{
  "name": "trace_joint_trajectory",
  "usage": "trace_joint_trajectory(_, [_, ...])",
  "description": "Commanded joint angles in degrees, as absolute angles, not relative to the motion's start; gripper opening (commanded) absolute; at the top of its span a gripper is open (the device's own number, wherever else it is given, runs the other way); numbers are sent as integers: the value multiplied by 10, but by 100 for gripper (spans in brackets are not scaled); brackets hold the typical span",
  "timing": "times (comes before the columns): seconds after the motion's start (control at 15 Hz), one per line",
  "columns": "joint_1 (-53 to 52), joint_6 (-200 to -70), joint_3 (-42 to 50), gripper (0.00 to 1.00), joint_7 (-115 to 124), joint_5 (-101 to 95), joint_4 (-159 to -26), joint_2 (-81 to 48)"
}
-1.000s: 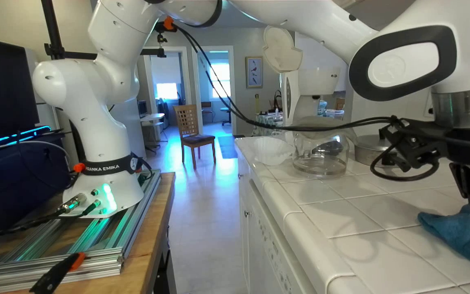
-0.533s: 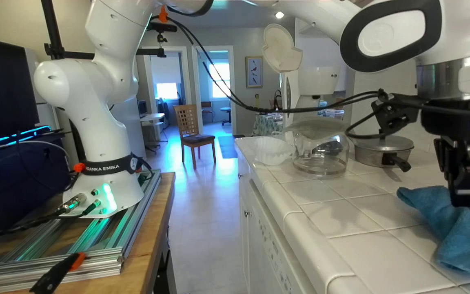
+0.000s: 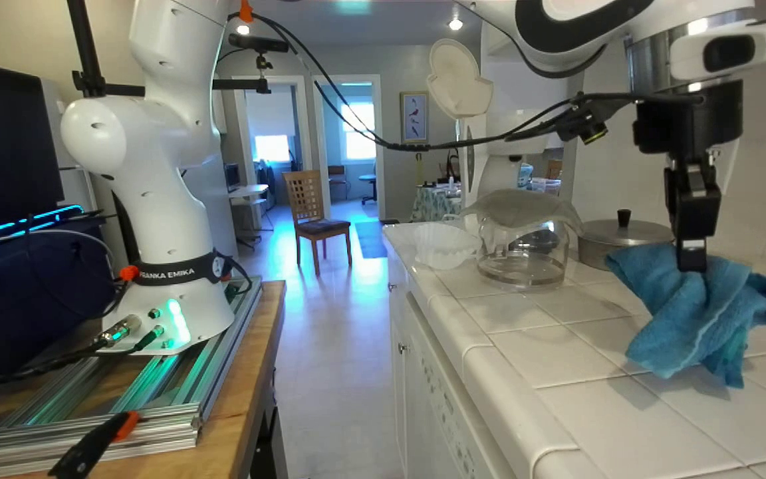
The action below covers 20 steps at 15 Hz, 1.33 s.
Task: Fold the blue towel and put it on top of the bottle
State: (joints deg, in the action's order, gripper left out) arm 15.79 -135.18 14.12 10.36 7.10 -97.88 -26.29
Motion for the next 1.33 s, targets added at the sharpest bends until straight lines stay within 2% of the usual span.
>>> trace_joint_trajectory(0.0, [116, -1350, 165, 2, 166, 10, -1050, -187])
trace_joint_trajectory(0.53, [67, -1355, 165, 2, 260, -106, -1112, -91])
trace_joint_trajectory(1.27, [44, -1352, 97, 2, 258, -89, -1128, -38])
